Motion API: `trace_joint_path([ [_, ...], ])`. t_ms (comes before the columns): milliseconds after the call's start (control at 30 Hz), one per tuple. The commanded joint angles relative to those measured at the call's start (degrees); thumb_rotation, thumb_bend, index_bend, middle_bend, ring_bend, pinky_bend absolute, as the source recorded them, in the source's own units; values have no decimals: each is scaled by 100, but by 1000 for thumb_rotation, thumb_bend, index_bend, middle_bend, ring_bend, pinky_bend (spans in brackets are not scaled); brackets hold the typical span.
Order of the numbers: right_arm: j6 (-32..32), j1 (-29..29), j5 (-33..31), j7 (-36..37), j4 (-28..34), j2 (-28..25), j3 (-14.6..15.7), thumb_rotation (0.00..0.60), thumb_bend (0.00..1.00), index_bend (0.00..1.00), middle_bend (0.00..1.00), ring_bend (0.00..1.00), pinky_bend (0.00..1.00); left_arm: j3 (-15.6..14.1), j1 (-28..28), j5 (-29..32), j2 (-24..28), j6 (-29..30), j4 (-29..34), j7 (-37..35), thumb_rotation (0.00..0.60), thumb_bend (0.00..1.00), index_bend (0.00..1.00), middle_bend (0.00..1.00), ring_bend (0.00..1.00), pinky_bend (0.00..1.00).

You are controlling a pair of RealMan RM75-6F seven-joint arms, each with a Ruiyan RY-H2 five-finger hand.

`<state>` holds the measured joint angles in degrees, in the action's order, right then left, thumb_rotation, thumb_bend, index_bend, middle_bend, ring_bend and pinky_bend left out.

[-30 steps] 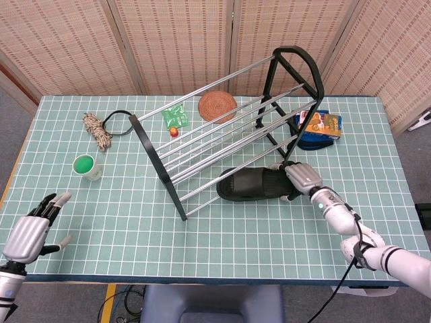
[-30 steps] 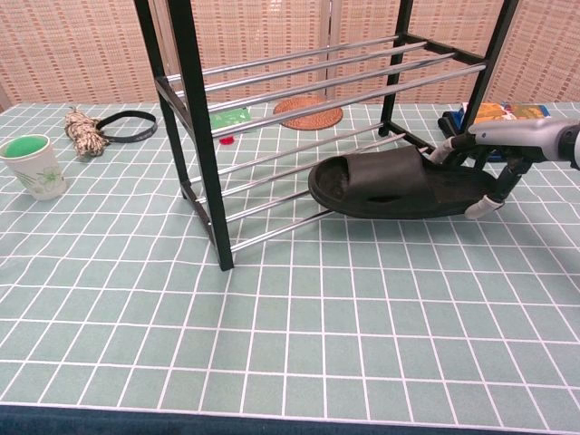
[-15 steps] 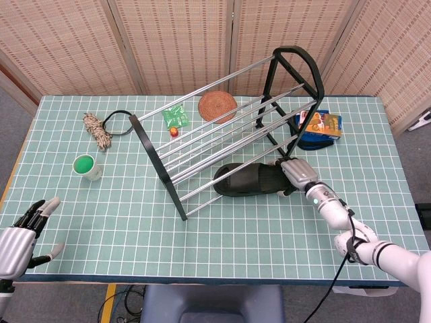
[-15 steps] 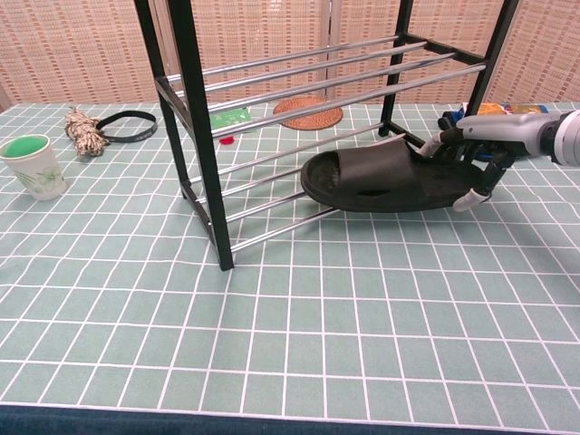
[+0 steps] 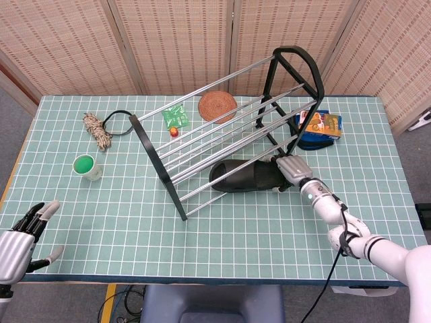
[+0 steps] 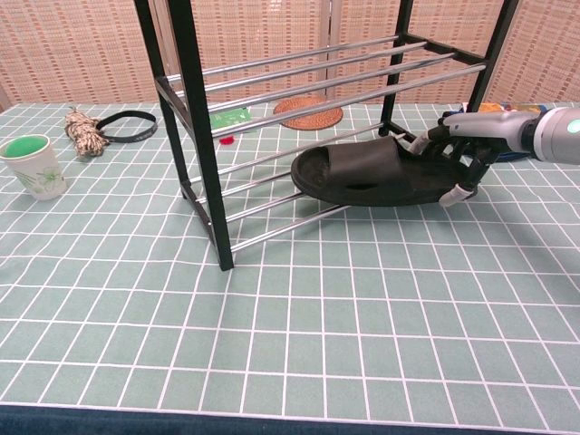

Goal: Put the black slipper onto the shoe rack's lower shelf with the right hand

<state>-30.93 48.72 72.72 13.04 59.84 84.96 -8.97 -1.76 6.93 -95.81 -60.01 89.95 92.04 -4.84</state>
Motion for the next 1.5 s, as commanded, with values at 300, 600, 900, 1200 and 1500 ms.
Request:
trace_joint_path([
  [300, 81, 173, 138, 218, -189, 167, -39, 600, 174, 327, 262, 158, 223, 99, 43, 160, 68, -121, -23, -160, 600, 262, 54, 120, 93, 292],
  [600, 225, 326, 188, 389, -560, 395, -46, 600, 175, 327, 258, 157, 223, 115, 0, 130, 105, -44, -60, -276, 600, 262, 54, 120, 93, 292],
  [900, 218, 399, 413, 619, -769, 460, 30, 600, 171, 159, 31, 16, 128, 126, -4, 123, 108, -60, -63, -275, 600, 262, 54, 120, 93, 292],
  [1200, 182, 430, 579, 788, -803, 401, 115, 600, 170, 0, 0, 0, 47, 138, -14, 119, 107, -61, -64, -254, 600, 262, 55, 120, 93, 293],
  [1500, 100, 384, 557, 592, -562, 238, 171, 600, 170, 0, 0, 0, 44, 143, -25, 97, 92, -47, -67, -216, 600, 262, 57, 120, 93, 293],
])
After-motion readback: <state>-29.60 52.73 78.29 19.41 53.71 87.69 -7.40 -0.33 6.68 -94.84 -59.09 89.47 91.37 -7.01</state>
